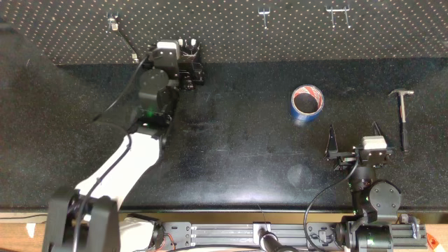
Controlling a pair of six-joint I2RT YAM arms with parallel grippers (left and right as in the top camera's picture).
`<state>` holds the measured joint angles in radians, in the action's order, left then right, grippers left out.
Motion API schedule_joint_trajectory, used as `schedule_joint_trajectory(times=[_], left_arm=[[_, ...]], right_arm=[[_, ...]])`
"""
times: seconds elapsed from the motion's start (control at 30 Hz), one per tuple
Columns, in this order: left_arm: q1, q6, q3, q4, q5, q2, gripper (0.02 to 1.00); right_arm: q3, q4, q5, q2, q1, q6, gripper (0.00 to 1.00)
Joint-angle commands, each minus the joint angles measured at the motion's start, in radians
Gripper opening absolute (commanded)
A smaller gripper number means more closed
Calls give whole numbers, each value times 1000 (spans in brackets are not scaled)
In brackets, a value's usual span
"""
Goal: Place Tools Onto Pegboard
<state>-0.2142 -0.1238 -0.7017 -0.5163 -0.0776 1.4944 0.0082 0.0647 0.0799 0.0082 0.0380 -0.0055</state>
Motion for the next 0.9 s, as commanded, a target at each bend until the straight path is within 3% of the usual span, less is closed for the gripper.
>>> schedule_joint_trajectory(times=[0.03,0.3,0.5,0.8,0.9], left_arm=[[59,5,21,148,8,-184,996],[209,-2,433,132,72,-755,996],[235,-2,625,151,83,-1108,996],[212,3,696,481,83,-1437,996],[169,16,696,592,30,-1492,996]], right_arm=[[-4,3,-2,-7,-1,-7,980],[-4,3,-2,-7,-1,-7,978],[-4,3,-2,-7,-1,-7,982],[-4,3,-2,-7,-1,-7,982],[-4,3,-2,-7,-1,-7,980]])
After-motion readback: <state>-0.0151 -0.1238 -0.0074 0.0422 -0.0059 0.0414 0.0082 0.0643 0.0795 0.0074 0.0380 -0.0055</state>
